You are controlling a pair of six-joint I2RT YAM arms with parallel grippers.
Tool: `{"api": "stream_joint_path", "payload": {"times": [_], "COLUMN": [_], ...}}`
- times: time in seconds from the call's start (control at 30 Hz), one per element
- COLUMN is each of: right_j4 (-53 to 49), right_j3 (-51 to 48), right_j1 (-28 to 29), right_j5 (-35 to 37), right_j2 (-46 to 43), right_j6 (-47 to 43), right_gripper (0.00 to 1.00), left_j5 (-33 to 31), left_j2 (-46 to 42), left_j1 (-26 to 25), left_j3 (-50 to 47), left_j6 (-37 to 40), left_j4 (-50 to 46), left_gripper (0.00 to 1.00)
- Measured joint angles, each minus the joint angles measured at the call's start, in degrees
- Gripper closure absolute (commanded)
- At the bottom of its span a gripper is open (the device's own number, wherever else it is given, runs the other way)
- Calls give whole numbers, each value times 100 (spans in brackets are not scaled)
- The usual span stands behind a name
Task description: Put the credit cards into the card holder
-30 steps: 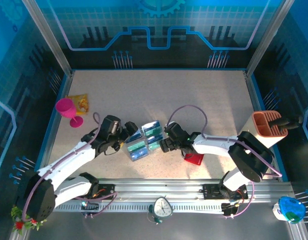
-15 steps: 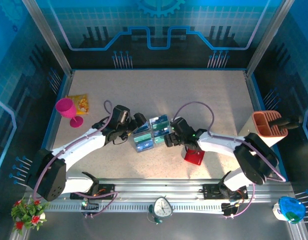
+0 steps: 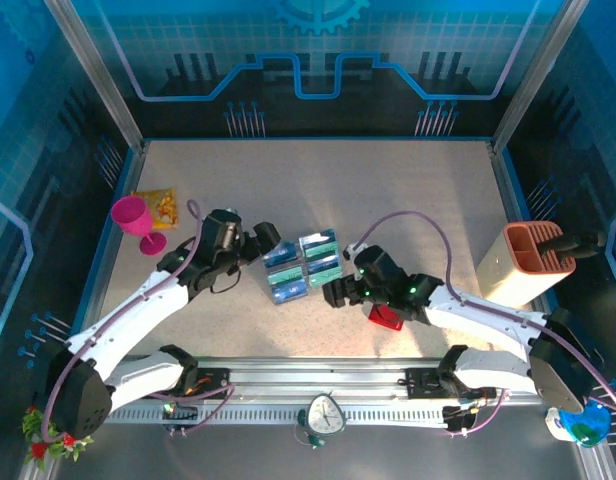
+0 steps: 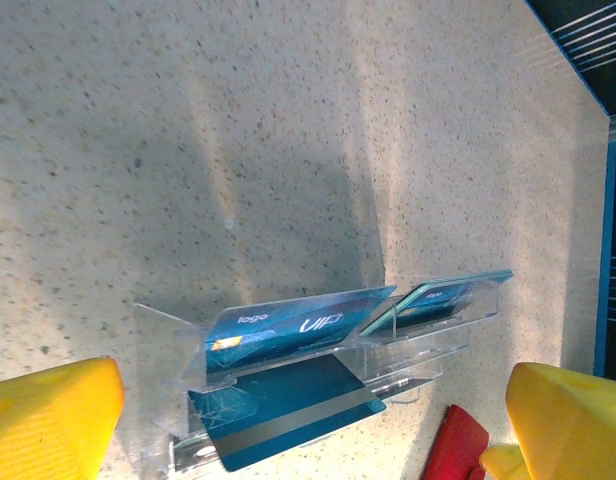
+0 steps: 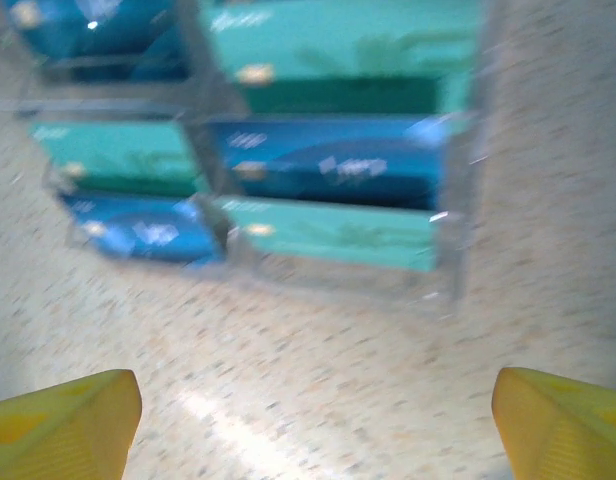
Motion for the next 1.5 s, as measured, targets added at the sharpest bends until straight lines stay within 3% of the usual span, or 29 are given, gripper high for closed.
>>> {"api": "stream_joint_path", "payload": {"times": [0.2, 0.47, 1.03, 1.5], "right_j4": [514, 955, 1482, 1692], "right_j3": [-4, 393, 890, 1340], "right_j1": [896, 1456, 1432, 903], "right_j5": [-72, -57, -20, -85], "right_j2": [682, 1897, 2769, 3250], "right_j6": [476, 754, 903, 903], "right_gripper": [10, 11, 12, 13], "left_j5": [24, 214, 354, 396], "left_j2": [-339, -682, -693, -686], "left_j1": [573, 1279, 1386, 1392], "left_j3": [166, 164, 33, 31], "left_j6": [179, 315, 334, 385], "left_j4": [-302, -474, -560, -557], "left_gripper": [1, 1, 1, 1]}}
